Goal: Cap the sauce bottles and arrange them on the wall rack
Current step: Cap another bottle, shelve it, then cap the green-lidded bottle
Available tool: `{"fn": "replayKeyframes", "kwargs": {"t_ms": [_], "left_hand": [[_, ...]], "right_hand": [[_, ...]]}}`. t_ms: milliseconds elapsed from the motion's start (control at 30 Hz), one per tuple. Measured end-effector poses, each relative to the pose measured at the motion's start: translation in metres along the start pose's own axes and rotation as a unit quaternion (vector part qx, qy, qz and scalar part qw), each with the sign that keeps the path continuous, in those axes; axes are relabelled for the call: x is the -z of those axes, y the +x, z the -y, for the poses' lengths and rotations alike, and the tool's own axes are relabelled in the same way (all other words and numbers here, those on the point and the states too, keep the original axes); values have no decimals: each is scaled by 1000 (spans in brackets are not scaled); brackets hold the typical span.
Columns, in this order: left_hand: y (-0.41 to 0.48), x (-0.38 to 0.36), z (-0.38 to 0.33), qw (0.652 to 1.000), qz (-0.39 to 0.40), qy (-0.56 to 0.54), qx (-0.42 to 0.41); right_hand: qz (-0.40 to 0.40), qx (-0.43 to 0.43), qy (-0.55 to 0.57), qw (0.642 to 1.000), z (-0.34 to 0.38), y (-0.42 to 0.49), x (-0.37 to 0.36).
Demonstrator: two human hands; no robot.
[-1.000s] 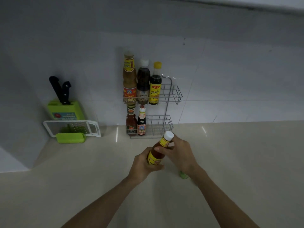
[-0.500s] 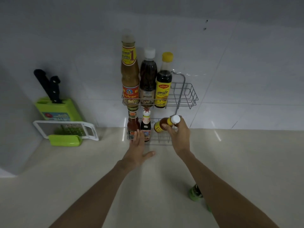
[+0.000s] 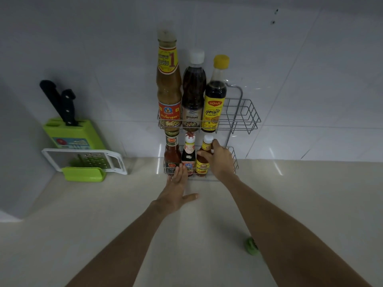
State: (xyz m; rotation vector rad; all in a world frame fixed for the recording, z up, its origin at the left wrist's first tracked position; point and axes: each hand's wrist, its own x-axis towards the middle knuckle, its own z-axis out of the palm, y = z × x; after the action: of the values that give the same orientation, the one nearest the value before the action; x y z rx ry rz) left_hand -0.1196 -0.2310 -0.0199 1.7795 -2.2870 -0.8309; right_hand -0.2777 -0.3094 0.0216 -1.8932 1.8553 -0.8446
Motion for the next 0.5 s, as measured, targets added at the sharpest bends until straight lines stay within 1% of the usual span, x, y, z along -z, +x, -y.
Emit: {"fn": "replayKeyframes", "kwargs": {"t_ms": [167, 267, 400, 433, 500], "left_hand": [[0, 2, 4, 1000, 11, 17, 1], [0, 3, 3, 999, 20, 50, 2], [-5, 8, -1, 997, 22, 70, -4], [-9, 9, -1, 997, 19, 68, -6], [-19, 12, -3, 998, 1, 54, -11]], "right_hand": [[24, 4, -8, 1000, 4, 2, -3], [37, 4, -19, 999, 1, -1, -4], [81, -22, 0, 996, 1, -10, -3], [82, -29, 6, 996, 3, -14, 0], [60, -26, 35, 997, 8, -30, 12]]}}
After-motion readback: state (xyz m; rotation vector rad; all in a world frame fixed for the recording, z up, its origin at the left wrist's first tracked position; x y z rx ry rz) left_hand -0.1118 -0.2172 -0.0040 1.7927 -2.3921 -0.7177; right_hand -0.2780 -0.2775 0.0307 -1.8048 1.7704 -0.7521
